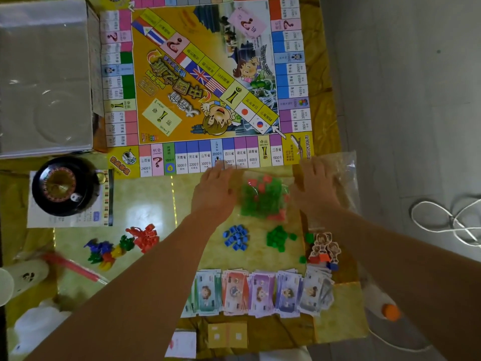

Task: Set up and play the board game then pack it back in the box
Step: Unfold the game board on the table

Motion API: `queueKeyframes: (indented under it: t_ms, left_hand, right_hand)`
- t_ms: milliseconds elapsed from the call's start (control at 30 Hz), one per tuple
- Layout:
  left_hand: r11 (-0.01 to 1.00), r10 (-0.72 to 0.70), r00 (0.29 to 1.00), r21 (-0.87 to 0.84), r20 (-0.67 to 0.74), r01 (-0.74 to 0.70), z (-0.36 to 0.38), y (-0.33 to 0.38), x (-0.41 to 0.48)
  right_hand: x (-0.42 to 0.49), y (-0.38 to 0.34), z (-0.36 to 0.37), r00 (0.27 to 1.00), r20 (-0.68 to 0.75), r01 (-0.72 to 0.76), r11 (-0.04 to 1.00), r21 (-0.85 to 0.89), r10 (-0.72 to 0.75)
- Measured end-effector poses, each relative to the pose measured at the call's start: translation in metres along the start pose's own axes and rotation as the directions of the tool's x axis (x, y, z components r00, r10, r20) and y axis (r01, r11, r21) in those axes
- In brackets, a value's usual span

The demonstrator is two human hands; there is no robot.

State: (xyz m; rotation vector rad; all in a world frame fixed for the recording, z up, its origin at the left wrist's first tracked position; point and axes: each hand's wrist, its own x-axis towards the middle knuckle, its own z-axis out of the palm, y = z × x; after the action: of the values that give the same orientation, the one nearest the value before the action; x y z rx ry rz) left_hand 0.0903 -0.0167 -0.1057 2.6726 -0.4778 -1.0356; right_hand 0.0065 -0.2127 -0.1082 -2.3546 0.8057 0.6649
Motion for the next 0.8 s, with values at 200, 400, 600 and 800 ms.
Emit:
queueKeyframes:
  t_ms: [200,400,600,800]
  left_hand:
    - [1.0,0.011,1.0,0.021,-0.015,-0.011,0.005,0.01,0.004]
    - [0.957,0.287,0.958,0.035,0.024,-0.288,0.007,0.039,0.001]
    - [0.927,0.283,0.957,0.237,0.059,-0.289,0.018,0.035,0.003]
    - [0.956,0.234,0.972,0.172,0.034,-0.236,0.014,0.02,-0.009]
  right_hand:
    - [-0.009,0.022,-0.003,0.991,0.019,0.125,0.982,0.141,-0.129]
    - [-0.001,0.014,-0.008,0.972,0.043,0.221,0.959,0.178,-0.232]
    - [0.004,0.015,-0.01,0.974,0.096,0.184,0.962,0.2,-0.207]
    - [-0.008,0.024,-0.008,0.968,0.178,0.137,0.966,0.221,-0.178]
